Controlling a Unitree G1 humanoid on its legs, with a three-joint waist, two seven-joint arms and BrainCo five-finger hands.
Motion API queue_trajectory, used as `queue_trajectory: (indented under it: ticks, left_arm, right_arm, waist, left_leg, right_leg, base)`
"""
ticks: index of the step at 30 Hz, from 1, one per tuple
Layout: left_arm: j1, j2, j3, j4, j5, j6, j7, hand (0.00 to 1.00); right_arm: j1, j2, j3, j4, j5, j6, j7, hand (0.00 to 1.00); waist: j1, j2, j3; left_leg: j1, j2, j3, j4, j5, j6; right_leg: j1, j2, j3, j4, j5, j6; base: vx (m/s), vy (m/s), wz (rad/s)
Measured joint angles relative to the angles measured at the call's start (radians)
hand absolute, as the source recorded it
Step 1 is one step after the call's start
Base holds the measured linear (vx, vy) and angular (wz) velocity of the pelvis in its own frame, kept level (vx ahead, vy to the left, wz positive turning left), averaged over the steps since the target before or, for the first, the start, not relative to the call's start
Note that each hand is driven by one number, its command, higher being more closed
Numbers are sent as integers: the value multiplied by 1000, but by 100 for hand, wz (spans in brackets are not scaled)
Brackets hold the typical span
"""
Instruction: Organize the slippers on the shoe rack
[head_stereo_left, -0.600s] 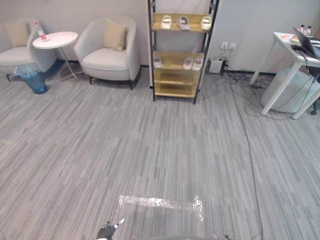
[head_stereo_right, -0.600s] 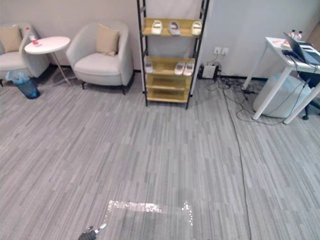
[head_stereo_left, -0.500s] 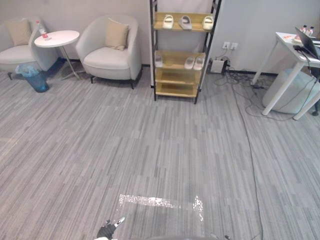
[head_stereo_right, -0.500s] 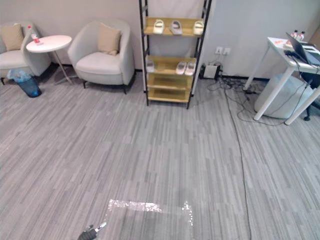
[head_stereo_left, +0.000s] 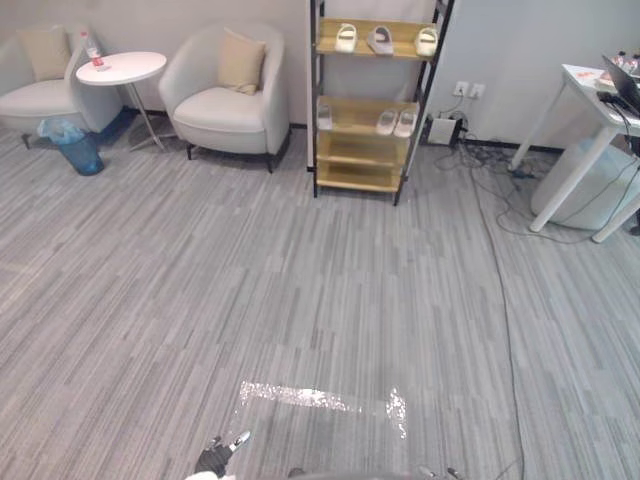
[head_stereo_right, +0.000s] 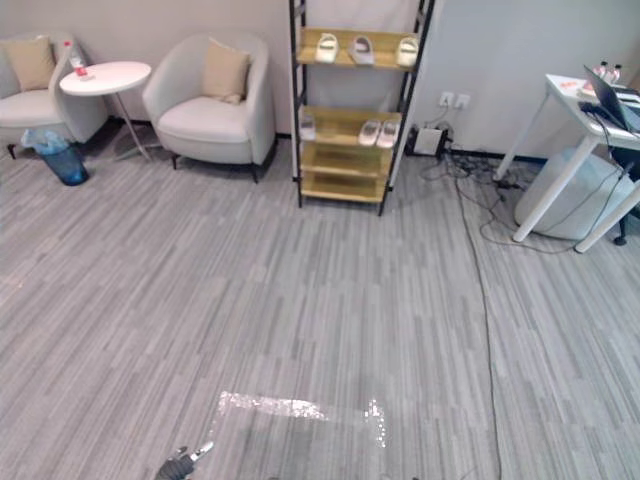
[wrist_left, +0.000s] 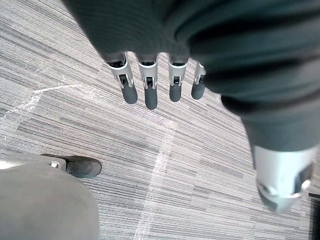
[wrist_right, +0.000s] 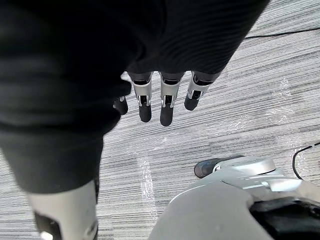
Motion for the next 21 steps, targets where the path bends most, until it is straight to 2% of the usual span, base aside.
queue_trajectory:
  ticks: [6,7,9,11,12,14,15,16,17,18,19,20,21]
  left_arm:
    - [-15,1,2,9,0,0,0,0]
    - [-21,1,7,5,0,0,1,0]
    - [-23,0,25,-18,0,0,2,0]
    - [-23,-6,30,-42,0,0,1,0]
    - [-27,-6,34,-47,0,1,1,0]
    - [-44,-9,41,-67,-2,1,1,0]
    - [-41,-9,41,-68,-10,2,1,0]
    - [-40,-9,41,-68,-12,2,1,0]
    - [-38,-9,42,-70,-28,1,1,0]
    - [-38,-11,42,-70,-39,1,1,0]
    - [-39,-14,44,-73,-60,0,2,0]
    - [-40,-22,43,-79,-80,-1,7,0]
    - [-40,-26,43,-81,-82,-3,9,0]
  right_arm:
    - [-8,-1,-2,1,0,-1,0,0]
    - [-12,0,-1,1,0,-1,0,0]
    - [-16,3,-1,-2,4,-2,-1,0]
    - [-16,1,-2,-9,27,-11,-2,0]
    - [-16,1,-1,-10,34,-11,-3,0]
    - [-18,-1,-2,-17,40,-12,-7,0]
    - [-19,-1,-2,-32,44,-11,-8,0]
    - [-19,-1,-2,-36,45,-11,-8,0]
    - [-28,-1,-2,-44,45,-12,-8,0]
    - [-34,-2,-2,-44,45,-11,-8,0]
    - [-46,-2,-3,-45,45,-11,-9,0]
    - [-68,9,-3,-45,45,-11,-8,0]
    - [-77,18,-2,-45,45,-11,-8,0]
  waist:
    - [0,2,18]
    - [0,-2,27]
    - [5,-6,37]
    - [7,2,60]
    - [10,1,65]
    - [26,-6,87]
    - [31,-1,88]
    - [31,-1,88]
    - [34,0,88]
    - [38,0,88]
    - [50,-2,88]
    - [71,-3,87]
    - [75,0,85]
  left_leg:
    - [-5,1,-11,6,-5,-6]
    - [-22,3,-11,42,-31,-11]
    - [-102,7,-5,203,-118,-25]
    - [-177,38,4,416,-213,-36]
    - [-214,45,5,502,-227,-41]
    - [-377,73,10,834,-220,-34]
    - [-421,92,13,890,-228,-48]
    - [-425,95,14,890,-230,-51]
    - [-453,97,21,865,-243,-74]
    - [-462,96,25,838,-247,-81]
    - [-473,91,37,769,-244,-82]
    - [-474,77,38,634,-216,-71]
    - [-472,73,33,584,-197,-70]
  right_leg:
    - [-1,4,-2,2,-5,1]
    - [-9,4,-2,22,-16,-2]
    - [-45,0,1,98,-59,-9]
    - [-56,21,-1,155,-112,-17]
    - [-57,26,0,168,-129,-37]
    - [-47,37,11,200,-154,-67]
    - [-41,39,23,214,-167,-78]
    - [-38,39,26,214,-170,-78]
    - [-27,36,53,214,-186,-77]
    - [-18,32,67,214,-192,-75]
    - [-12,20,91,211,-202,-71]
    - [-8,1,122,211,-221,-54]
    - [-7,-2,137,211,-231,-45]
  base:
    - [36,-16,3]
    - [0,0,0]
    - [-16,-35,-3]
    - [-17,-57,-3]
    - [-39,-73,-2]
    - [48,-43,-28]
    - [88,0,-34]
    - [166,52,-32]
    - [183,54,-26]
    - [260,80,-43]
    - [338,151,-64]
    - [359,175,-67]
    - [432,252,-68]
